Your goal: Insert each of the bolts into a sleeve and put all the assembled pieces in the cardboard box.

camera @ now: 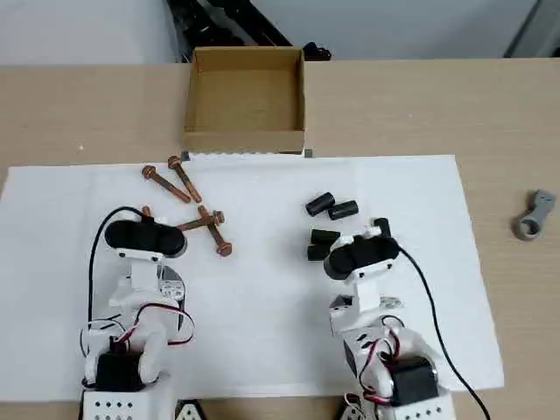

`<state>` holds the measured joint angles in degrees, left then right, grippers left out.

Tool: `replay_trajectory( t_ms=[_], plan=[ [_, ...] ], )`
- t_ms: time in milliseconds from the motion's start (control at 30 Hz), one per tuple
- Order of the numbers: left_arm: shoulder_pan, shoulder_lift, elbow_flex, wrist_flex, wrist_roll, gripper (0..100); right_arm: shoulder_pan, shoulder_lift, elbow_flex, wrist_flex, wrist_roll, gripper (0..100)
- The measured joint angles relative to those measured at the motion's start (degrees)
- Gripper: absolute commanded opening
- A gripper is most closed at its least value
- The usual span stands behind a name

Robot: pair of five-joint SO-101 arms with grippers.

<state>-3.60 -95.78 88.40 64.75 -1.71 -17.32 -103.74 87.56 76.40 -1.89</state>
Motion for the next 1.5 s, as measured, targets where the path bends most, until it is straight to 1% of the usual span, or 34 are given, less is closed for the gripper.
replay_trajectory(
  t_ms=[100, 267, 367, 467, 567, 667, 733, 867, 967, 1067, 1167, 1233, 1500],
  plan=[
    [0.0, 0.0, -3.3, 0.0, 0.1, 1, 0.1, -0.1, -2.9, 1.5, 0.0, 0.4],
    [0.0, 0.0, -7.8, 0.0, 0.1, 1, 0.0, 0.0, -3.7, 1.7, 0.0, 0.4],
    [0.0, 0.0, -10.5, -0.2, -0.1, 3, 0.1, 0.0, -3.7, 1.6, 0.0, 0.4],
    [-0.8, 1.4, -12.2, -2.2, -1.1, 5, 3.2, 0.0, -3.7, -0.3, 0.0, 0.4],
    [-4.7, 7.6, -14.1, -6.1, -0.2, 4, 6.9, 0.0, -5.5, -1.2, 0.0, 0.4],
    [-8.4, 16.9, -19.7, -8.3, 0.8, 4, 7.3, 0.0, -7.0, -1.2, 0.0, 0.4],
    [-9.4, 24.6, -24.9, -8.4, 1.0, 4, 7.5, 0.0, -7.7, -1.2, 0.0, 0.4],
    [-9.8, 40.5, -35.4, -8.4, 0.7, 0, 7.6, 0.3, -9.5, -1.2, 0.0, 0.4],
    [-9.7, 50.7, -41.3, -7.9, 0.9, 0, 7.7, 4.7, -12.7, -1.3, 0.0, 0.4],
    [-8.1, 56.2, -44.0, -7.8, 0.8, 0, 7.9, 11.2, -18.0, -1.4, 0.0, 0.4],
    [-5.7, 57.3, -44.5, -7.8, 0.8, 0, 7.9, 19.4, -24.8, -1.8, -0.3, 0.4],
    [-4.4, 57.9, -44.6, -7.8, 0.7, 1, 7.9, 25.7, -29.8, -1.8, -1.8, 0.4],
    [-3.9, 59.4, -45.9, -8.6, 4.7, 1, 7.9, 48.6, -48.0, -1.8, -3.8, 0.4]
  ],
)
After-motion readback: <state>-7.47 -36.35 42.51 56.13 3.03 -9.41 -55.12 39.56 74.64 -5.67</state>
